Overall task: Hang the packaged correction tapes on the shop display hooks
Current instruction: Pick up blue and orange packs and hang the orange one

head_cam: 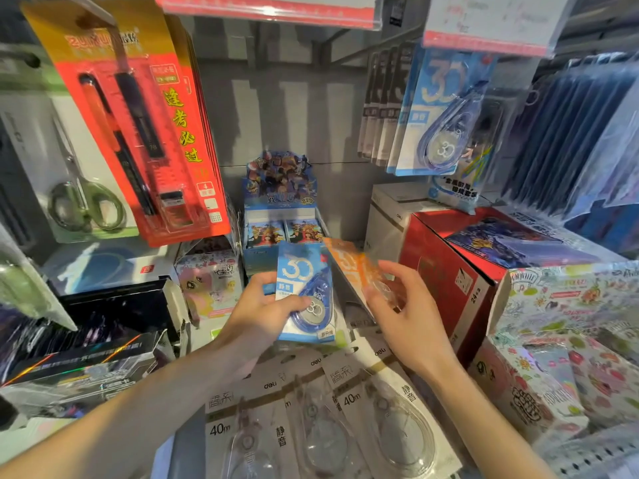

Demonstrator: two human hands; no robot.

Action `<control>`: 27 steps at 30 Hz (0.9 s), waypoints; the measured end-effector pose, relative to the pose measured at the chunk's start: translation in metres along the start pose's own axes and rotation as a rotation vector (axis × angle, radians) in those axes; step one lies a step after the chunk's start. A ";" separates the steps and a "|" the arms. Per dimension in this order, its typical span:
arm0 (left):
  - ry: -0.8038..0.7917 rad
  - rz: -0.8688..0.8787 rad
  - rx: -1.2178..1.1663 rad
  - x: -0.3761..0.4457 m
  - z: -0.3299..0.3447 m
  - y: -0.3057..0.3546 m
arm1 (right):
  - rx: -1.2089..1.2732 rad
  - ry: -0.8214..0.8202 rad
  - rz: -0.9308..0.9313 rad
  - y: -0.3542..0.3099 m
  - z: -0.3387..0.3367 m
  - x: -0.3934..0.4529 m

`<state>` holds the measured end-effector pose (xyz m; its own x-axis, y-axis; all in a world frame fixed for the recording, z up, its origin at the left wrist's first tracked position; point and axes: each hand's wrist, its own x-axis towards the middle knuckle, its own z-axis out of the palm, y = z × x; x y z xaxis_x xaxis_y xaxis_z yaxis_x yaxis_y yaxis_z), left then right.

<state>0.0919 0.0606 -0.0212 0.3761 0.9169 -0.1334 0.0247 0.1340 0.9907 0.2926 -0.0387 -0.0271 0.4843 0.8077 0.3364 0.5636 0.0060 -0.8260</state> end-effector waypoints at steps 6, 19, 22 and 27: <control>-0.016 -0.003 -0.140 -0.002 0.007 0.008 | 0.042 -0.111 -0.133 -0.009 0.013 -0.008; 0.038 0.102 -0.032 -0.029 -0.013 0.023 | 0.313 -0.378 0.124 -0.024 0.012 0.000; 0.012 0.141 -0.005 -0.041 -0.019 0.027 | 0.391 -0.369 0.160 -0.027 0.008 0.001; 0.000 0.195 -0.029 -0.062 -0.031 0.032 | 0.539 -0.319 0.207 -0.036 -0.009 -0.008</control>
<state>0.0404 0.0201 0.0178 0.3708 0.9267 0.0612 -0.0750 -0.0358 0.9965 0.2741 -0.0508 0.0040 0.2777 0.9585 0.0640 0.0257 0.0591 -0.9979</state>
